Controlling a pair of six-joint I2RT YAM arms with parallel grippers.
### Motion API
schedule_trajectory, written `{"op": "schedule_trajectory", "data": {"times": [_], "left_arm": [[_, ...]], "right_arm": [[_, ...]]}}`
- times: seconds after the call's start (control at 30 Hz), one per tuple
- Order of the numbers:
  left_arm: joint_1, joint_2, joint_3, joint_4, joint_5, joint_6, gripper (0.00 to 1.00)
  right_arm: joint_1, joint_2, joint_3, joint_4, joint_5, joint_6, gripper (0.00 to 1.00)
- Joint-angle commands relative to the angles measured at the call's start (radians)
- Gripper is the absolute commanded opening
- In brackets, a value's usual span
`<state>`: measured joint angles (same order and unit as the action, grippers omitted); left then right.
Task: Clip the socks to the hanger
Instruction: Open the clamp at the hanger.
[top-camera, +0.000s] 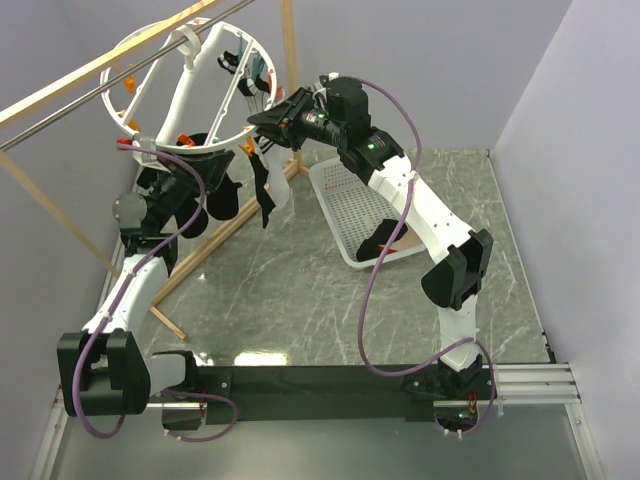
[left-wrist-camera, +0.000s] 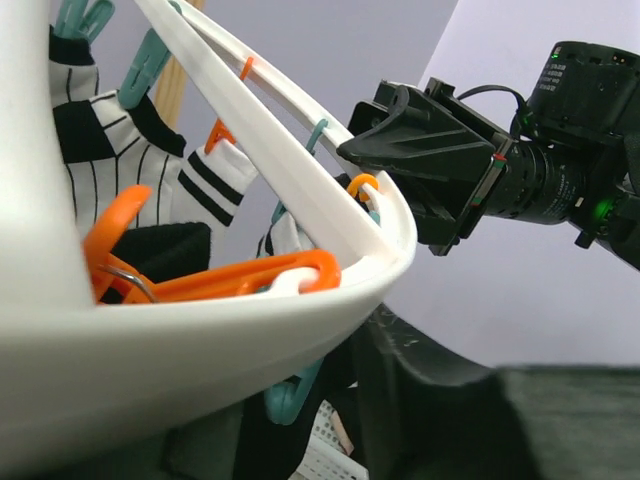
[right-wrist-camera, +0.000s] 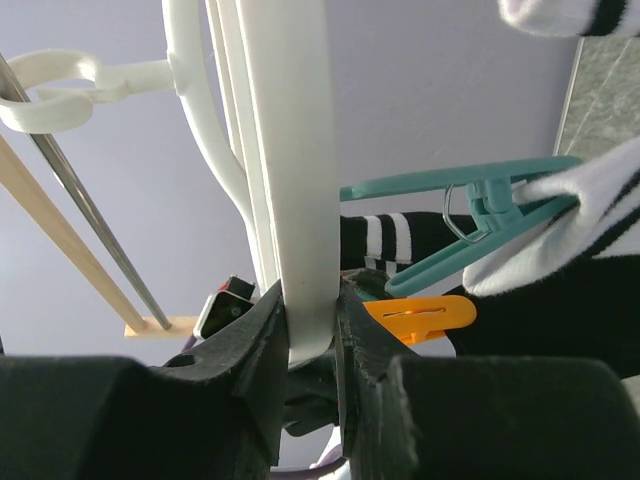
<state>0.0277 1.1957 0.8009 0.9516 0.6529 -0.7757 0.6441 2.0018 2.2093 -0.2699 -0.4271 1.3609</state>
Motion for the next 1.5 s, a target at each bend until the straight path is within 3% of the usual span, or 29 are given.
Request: {"op": "schedule_trajectory", "data": {"times": [0.0,0.17,0.4,0.73,0.93,1.07,1.17,1.47], "left_arm": [[-0.012,-0.051,0.041,0.019,-0.036,0.015,0.50],[-0.014,-0.050,0.058,0.007,-0.070,0.013,0.57],[-0.014,-0.027,0.055,0.081,-0.081,-0.040,0.52],[-0.023,-0.008,0.066,0.085,-0.091,-0.037,0.20],[-0.023,-0.041,0.057,0.009,-0.133,-0.022,0.12],[-0.051,-0.056,0.046,-0.042,-0.165,-0.045,0.22],[-0.051,-0.059,0.047,-0.068,-0.194,-0.057,0.35],[-0.051,-0.045,0.070,-0.068,-0.226,-0.077,0.54]], "right_arm": [[0.011,-0.040,0.026,0.083,-0.019,-0.048,0.06],[0.009,-0.038,0.030,0.084,-0.018,-0.051,0.06],[0.009,-0.038,0.033,0.080,-0.018,-0.052,0.06],[0.011,-0.032,0.044,0.077,-0.018,-0.052,0.06],[0.009,-0.028,0.049,0.077,-0.013,-0.052,0.06],[0.011,-0.025,0.050,0.080,-0.012,-0.051,0.06],[0.011,-0.024,0.053,0.078,-0.012,-0.051,0.06],[0.011,-0.024,0.055,0.080,-0.012,-0.054,0.06]]}}
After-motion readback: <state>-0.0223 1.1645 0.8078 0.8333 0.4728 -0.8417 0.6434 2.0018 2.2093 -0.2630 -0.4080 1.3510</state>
